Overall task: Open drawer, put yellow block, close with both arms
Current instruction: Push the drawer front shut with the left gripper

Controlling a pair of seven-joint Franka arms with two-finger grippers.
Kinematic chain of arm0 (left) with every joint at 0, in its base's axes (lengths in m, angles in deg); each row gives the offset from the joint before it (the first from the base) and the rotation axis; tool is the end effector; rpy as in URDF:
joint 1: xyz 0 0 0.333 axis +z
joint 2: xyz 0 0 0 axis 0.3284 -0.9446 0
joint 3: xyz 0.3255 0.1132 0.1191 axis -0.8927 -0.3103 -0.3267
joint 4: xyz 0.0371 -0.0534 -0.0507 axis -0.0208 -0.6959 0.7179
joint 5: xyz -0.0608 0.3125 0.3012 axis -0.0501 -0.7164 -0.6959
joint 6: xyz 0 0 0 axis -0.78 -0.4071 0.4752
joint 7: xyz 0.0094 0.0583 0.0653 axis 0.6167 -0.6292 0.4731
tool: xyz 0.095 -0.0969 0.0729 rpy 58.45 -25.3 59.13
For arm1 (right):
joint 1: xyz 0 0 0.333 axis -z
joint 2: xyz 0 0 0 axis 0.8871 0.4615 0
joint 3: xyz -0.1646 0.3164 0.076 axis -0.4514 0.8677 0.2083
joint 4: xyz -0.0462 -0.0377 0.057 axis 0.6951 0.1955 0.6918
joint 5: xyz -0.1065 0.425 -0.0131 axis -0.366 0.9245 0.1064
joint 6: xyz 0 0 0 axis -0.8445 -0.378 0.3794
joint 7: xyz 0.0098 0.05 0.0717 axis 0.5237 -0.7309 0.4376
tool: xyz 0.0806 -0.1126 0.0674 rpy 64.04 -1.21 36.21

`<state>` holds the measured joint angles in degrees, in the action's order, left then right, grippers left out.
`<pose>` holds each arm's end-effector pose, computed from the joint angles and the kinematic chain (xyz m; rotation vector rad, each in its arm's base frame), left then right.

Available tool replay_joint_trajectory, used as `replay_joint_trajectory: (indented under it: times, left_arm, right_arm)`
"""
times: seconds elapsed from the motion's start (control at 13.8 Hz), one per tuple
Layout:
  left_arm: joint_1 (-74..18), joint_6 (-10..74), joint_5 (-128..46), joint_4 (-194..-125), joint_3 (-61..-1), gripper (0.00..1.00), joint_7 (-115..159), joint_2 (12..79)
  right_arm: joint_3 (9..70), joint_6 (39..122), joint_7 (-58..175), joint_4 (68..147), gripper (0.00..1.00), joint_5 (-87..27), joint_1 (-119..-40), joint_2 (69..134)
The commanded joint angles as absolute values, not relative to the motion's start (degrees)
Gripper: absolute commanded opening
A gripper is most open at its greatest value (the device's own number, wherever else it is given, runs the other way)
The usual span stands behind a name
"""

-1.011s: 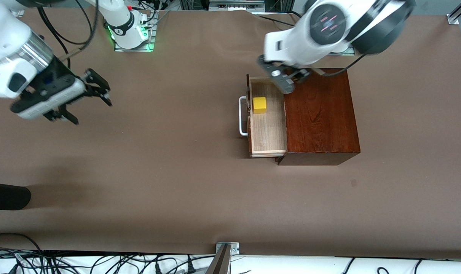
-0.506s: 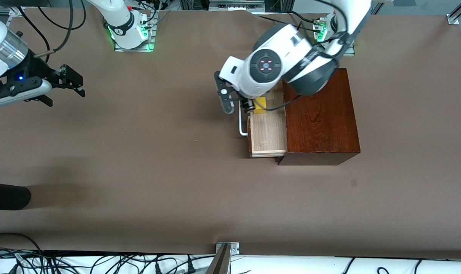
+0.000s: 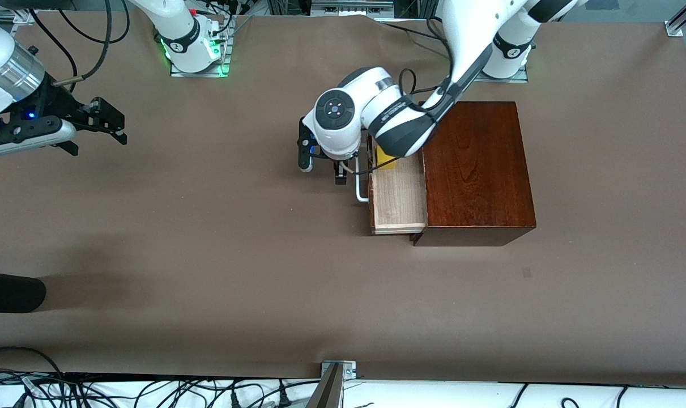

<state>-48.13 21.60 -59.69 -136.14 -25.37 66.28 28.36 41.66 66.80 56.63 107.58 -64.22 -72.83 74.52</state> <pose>0.5368 -0.5708 0.2781 2.1398 -2.1329 -0.2460 0.5951 0.0770 0.5961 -3.0727 -0.3682 -0.1566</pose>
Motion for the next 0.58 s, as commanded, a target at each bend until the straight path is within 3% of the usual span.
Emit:
replay_joint_trajectory:
  times: [0.0, 0.51]
  left_arm:
    - [-47.8, 21.1, -62.2, -138.0, -25.7, 1.0, 68.2, 28.7]
    - [-43.8, 9.9, -63.7, -138.9, -27.4, 1.0, 71.1, 29.8]
  right_arm:
    - [42.7, 65.8, 57.5, 106.0, 1.0, -66.1, -73.1, 74.7]
    - [42.1, 65.2, 57.5, 105.9, 1.0, -66.3, -72.8, 75.1]
